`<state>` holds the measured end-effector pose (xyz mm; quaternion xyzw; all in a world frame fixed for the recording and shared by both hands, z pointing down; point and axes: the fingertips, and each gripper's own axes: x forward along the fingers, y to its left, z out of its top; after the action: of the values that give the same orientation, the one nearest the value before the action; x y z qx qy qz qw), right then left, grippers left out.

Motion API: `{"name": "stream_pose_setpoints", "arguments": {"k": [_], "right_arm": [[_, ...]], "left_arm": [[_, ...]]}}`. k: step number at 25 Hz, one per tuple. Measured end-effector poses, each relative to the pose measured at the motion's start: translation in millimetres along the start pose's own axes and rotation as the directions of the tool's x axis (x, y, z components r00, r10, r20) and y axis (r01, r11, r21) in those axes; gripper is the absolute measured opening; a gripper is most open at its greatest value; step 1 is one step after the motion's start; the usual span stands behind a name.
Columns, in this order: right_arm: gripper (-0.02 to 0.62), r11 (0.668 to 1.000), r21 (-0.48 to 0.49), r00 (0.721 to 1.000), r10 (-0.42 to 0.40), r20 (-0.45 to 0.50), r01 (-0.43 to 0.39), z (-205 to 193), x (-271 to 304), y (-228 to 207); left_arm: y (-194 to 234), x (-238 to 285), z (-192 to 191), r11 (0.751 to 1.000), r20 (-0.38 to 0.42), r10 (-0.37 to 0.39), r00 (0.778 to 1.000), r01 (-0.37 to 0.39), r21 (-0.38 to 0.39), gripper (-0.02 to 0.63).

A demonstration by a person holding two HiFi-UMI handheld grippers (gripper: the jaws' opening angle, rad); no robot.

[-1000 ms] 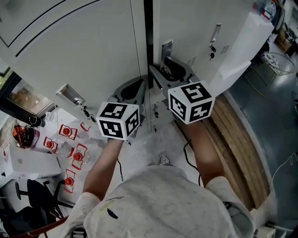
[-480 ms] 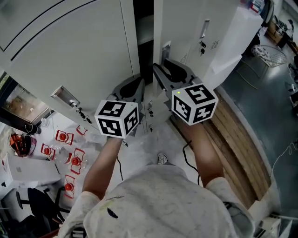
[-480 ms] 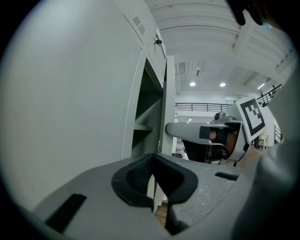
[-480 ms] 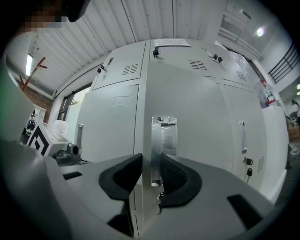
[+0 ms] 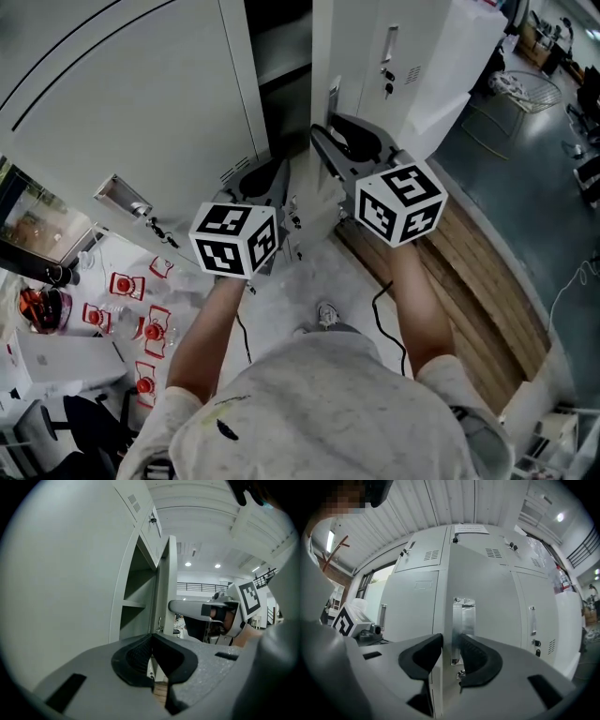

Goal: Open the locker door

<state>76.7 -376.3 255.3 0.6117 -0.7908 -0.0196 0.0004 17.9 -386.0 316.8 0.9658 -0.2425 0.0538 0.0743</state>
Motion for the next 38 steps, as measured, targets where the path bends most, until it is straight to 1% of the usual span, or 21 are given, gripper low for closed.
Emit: {"name": "stream_pose_setpoints", "arguments": {"k": [13,19,23,27,38], "right_arm": [[0.127,0.996,-0.013,0.996,-0.093,0.003,0.093,-1,-40,-16],[0.106,0.989,-0.025,0.989,-0.148,0.008,0.149,0,-61,-25],[0.094,0.985,-0.023,0.986,-0.168,0.007,0.169,0,-73,-31],[0.083,0.981,-0.015,0.981,-0.195,0.011,0.195,0,-85,-41],[0.072,0.971,0.018,0.971,-0.241,0.010,0.240,0,-118,-71]], "left_arm": [[-32,-2,-18,0.994,-0.021,-0.105,0.994,0.104,-0.019,0.007],[-55,4,-18,0.988,-0.030,-0.156,0.987,0.156,0.000,0.008],[-69,12,-18,0.985,-0.033,-0.175,0.984,0.175,0.000,0.007],[-89,23,-17,0.977,-0.038,-0.215,0.976,0.215,0.008,0.007],[-117,47,-15,0.966,-0.036,-0.258,0.965,0.258,0.001,0.008]]}}
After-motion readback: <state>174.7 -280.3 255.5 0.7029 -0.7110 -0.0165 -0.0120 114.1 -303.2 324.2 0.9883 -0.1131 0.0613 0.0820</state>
